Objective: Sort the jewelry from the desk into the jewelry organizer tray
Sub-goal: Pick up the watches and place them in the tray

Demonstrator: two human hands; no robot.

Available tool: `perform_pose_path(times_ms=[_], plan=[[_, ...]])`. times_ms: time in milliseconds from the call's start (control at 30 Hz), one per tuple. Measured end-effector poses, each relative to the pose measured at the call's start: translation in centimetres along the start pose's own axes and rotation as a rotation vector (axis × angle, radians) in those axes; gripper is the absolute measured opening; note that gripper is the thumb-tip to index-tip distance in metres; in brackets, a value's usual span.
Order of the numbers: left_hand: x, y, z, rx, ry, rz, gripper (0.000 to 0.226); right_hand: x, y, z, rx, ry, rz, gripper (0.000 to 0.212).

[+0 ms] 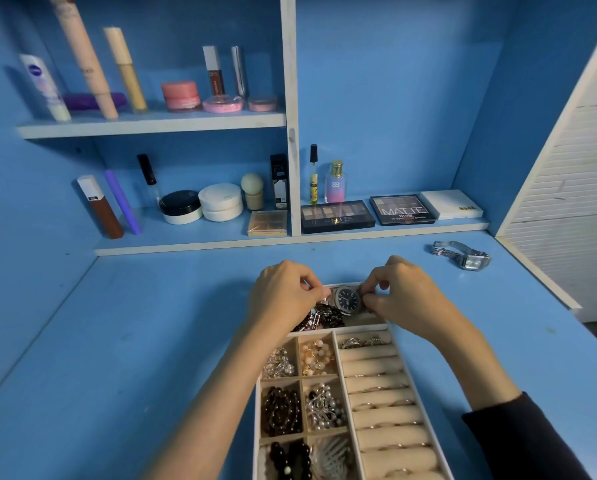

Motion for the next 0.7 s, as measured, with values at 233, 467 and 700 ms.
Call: perform_pose_path(times_ms=[233,467,700], plan=[[0.2,0.7,0.3,-0.051,0.0,0.048,0.016,0.4,0.0,0.1,0.005,0.009,-0.067,0.008],[1.3,0.4,0.3,-0.007,0.034,0.008,0.011,1.1,-0.3,0.5,0.041,-0.013,0.063,0.008],[7.5,3.0,-0.4,-0.097,0.181,-0.181,0.008,6.5,-5.0,-0.1,0.211,0.052,0.01,0.012]])
Point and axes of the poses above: each hand's wrist, its own z-axis towards the middle knuckle, its own y-axis out of the palm, x = y × z, the point moved 10 cm from there along z, towards the middle knuckle, and after that the axes turned 12 degrees about -y, right-handed, at the moved point
